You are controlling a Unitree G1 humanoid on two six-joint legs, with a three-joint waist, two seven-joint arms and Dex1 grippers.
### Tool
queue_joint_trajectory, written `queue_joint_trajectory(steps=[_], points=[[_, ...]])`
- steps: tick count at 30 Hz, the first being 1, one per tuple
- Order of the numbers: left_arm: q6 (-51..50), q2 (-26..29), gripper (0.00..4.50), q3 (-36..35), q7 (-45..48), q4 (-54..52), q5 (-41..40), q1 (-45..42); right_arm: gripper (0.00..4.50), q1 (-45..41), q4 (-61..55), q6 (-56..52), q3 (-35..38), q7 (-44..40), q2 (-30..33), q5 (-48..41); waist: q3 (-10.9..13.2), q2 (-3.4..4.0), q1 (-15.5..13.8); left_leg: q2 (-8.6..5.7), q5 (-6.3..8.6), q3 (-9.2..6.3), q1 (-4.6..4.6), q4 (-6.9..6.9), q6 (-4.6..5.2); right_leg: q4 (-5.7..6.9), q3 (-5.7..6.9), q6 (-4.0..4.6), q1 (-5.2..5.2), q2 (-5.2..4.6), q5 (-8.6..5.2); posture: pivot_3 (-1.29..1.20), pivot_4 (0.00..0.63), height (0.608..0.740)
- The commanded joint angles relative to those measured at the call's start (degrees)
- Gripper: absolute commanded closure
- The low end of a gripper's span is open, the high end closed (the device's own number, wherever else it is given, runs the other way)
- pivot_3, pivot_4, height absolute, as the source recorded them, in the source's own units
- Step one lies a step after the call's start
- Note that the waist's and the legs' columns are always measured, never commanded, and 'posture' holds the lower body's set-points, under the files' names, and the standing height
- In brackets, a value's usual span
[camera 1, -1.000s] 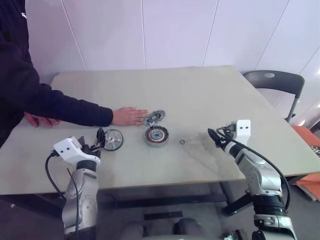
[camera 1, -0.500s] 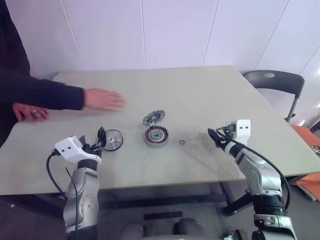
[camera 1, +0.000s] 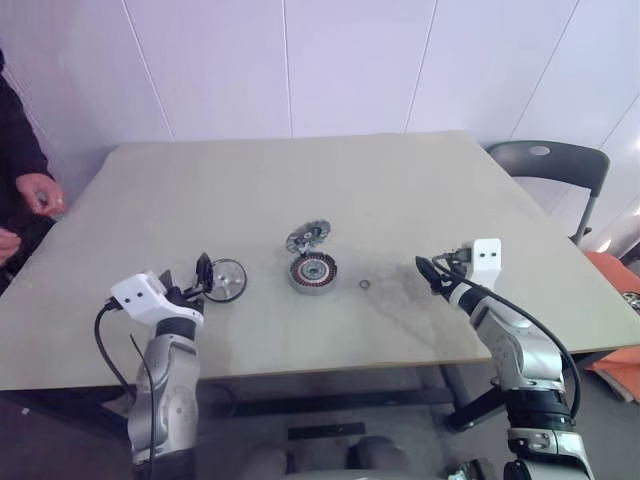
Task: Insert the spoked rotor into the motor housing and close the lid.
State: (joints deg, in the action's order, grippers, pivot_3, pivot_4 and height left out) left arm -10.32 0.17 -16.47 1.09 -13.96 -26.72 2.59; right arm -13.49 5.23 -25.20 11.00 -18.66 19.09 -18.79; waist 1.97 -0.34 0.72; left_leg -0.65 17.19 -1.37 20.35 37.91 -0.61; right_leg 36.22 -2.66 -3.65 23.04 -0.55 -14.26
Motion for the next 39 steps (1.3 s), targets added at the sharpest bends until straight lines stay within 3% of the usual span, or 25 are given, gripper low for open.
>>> queue_joint_trajectory(steps=[1, 39], points=[[1.28, 0.10, 0.02, 0.18, 0.48, -1.15, 0.30, -0.55, 1.04, -1.31, -1.88, 0.76, 0.20, -0.07, 0.04, 0.13, 0.00, 0.00, 0.00, 0.00, 0.00, 0.00, 0.00, 0.00, 0.00, 0.00, 0.00, 0.00, 0.00, 0.00, 0.00, 0.00, 0.000, 0.740], [1.41, 0.03, 0.02, -0.11, -0.11, -2.35, 0.27, 0.59, 1.04, -1.55, -1.15, 1.10, -1.10, -0.21, -0.64, 0.13, 0.00, 0.00, 0.00, 0.00, 0.00, 0.00, 0.00, 0.00, 0.00, 0.00, 0.00, -0.01, 0.00, 0.00, 0.01, 0.00, 0.000, 0.740]])
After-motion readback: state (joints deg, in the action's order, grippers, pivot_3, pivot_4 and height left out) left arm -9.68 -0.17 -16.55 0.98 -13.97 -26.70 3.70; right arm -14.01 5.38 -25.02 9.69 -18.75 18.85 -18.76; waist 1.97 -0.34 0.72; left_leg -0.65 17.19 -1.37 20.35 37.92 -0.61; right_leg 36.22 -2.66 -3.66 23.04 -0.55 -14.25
